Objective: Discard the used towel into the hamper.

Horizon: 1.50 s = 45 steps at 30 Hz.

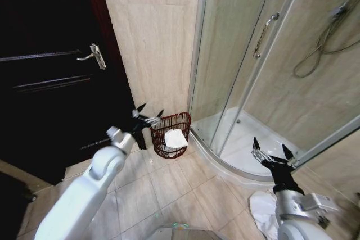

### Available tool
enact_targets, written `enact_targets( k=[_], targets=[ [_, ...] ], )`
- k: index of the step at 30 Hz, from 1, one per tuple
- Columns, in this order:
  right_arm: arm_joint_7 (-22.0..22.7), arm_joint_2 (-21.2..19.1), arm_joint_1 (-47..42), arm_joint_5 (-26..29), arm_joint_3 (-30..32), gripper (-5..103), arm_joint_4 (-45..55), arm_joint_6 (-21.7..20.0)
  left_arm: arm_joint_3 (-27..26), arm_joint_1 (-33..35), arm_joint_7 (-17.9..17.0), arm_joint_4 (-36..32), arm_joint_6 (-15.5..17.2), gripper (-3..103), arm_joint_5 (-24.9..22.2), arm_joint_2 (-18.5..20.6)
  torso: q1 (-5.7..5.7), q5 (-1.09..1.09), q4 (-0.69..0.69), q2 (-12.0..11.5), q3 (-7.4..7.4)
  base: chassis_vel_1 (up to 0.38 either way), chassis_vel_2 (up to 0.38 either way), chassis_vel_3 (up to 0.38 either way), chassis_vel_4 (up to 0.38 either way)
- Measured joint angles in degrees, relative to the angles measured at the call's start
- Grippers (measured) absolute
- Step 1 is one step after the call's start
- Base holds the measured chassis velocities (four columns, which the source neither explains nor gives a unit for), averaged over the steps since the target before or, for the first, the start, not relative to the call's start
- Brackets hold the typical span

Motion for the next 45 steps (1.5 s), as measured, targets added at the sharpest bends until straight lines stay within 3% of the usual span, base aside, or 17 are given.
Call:
enact_targets(
  k=[1,4,7,10,14,26,45],
  targets=[
    [-0.56,0.0,0.0,-0.12,-0.26,100,-0.01,-0.02,-2.14,2.95,0.0,0.26,-2.34,100,2.0,-2.67,0.0,-0.01,0.0,0.0,0.0,0.0,0.0,0.0,0.0],
    [-0.77,0.0,0.17,-0.3,-0.73,100,-0.17,-0.21,-5.46,6.16,0.1,0.92,-4.23,100,5.57,-6.03,0.0,0.02,-0.01,0.0,0.0,0.0,0.0,0.0,0.0],
    [-0.77,0.0,0.29,-0.36,-0.81,100,-0.2,-0.33,-6.01,6.98,0.41,1.71,-4.74,100,6.51,-6.62,0.0,0.02,-0.01,0.0,0.0,0.0,0.0,0.0,0.0],
    [-0.88,0.0,0.54,-0.68,-0.94,100,-0.71,-0.73,-5.63,8.21,3.06,6.4,-8.79,100,9.22,-7.15,0.0,0.0,-0.01,0.0,0.0,0.0,0.0,0.0,0.0],
    [-1.36,0.0,0.14,-2.05,-0.94,100,-2.04,0.15,-3.49,7.4,3.71,8.4,-11.01,100,10.37,-7.72,0.01,0.0,-0.02,0.0,0.0,0.0,0.0,0.0,0.0],
    [-4.03,0.0,0.57,-4.43,-1.24,100,-3.31,0.81,0.31,6.32,3.81,10.21,-12.26,100,12.14,-8.5,0.0,0.0,-0.01,0.0,0.0,0.0,0.0,0.0,0.0],
    [-3.84,0.0,-0.67,-4.45,-0.74,100,-2.92,1.76,6.47,3.86,2.68,11.24,-11.12,100,15.68,-8.28,0.01,0.01,-0.01,-0.01,0.01,-0.029,0.026,0.023,-0.025]
  ],
)
